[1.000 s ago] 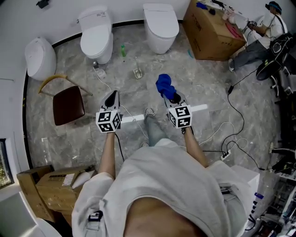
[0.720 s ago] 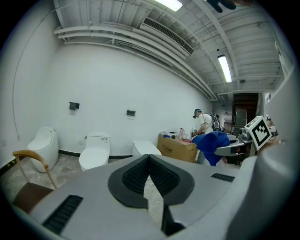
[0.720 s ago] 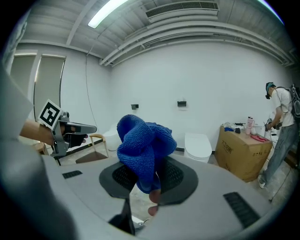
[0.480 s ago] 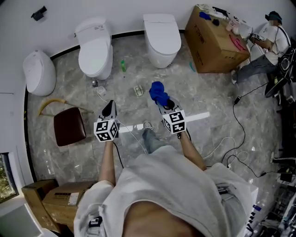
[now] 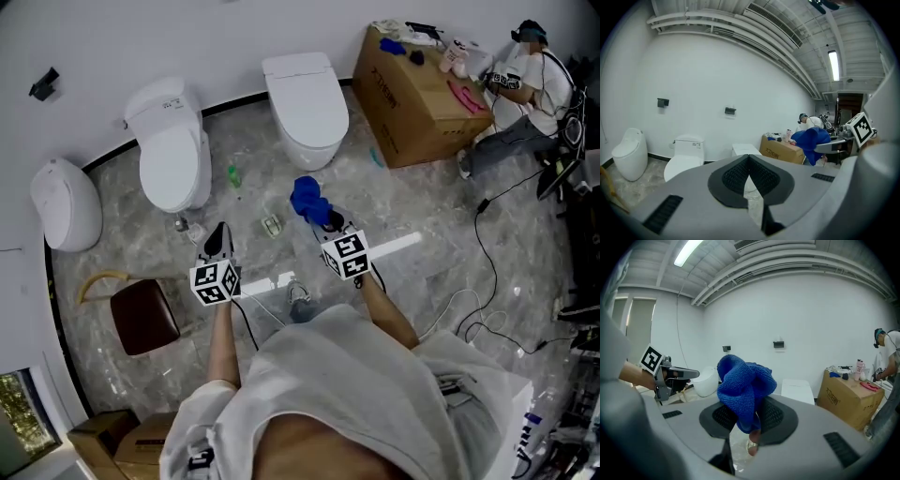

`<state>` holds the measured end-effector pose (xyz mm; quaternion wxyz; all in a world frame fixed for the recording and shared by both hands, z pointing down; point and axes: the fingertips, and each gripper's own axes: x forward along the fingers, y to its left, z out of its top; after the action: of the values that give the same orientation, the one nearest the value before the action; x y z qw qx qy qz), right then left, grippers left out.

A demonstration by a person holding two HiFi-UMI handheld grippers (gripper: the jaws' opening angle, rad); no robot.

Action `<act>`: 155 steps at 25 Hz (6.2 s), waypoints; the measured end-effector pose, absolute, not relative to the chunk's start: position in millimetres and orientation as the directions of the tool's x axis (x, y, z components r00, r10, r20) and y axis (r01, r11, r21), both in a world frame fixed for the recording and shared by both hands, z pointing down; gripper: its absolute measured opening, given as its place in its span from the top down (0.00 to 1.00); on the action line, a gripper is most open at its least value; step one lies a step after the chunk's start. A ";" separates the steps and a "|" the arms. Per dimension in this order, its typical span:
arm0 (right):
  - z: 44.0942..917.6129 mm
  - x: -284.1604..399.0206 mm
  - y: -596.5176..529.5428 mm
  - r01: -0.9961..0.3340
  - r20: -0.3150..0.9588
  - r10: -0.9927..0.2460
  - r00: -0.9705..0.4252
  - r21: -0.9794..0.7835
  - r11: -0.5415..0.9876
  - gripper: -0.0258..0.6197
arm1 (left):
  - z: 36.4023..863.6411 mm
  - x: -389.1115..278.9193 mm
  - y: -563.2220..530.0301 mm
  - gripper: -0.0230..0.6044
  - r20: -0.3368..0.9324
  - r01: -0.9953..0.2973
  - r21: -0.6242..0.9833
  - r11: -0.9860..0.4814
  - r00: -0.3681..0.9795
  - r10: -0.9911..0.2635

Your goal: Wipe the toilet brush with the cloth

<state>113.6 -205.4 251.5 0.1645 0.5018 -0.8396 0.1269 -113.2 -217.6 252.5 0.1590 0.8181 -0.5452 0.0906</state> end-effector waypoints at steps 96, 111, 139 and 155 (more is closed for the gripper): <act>796.5 34.1 -306.1 -0.864 0.346 -0.796 -0.496 -0.104 0.493 0.79 | 761.8 -179.7 -310.2 0.93 0.257 -0.901 0.029 -0.433 0.425 -0.868; 917.6 38.8 -291.2 -0.860 0.545 -0.680 -0.491 -0.181 0.476 0.79 | 765.7 -181.7 -296.4 0.93 0.268 -0.898 0.000 -0.440 0.423 -0.865; 746.5 50.9 -286.8 -0.807 0.256 -0.766 -0.589 -0.144 0.573 0.79 | 753.3 -173.0 -293.6 0.93 0.233 -0.904 0.002 -0.429 0.417 -0.878; 777.0 5.3 -292.1 -0.746 0.321 -0.678 -0.661 -0.184 0.640 0.79 | 752.5 -173.7 -286.5 0.93 0.230 -0.903 0.003 -0.429 0.418 -0.879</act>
<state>5.3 -292.1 777.0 0.1118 0.3962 -0.8986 0.1518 -173.7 -286.5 752.5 0.0633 0.8396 -0.5307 0.0971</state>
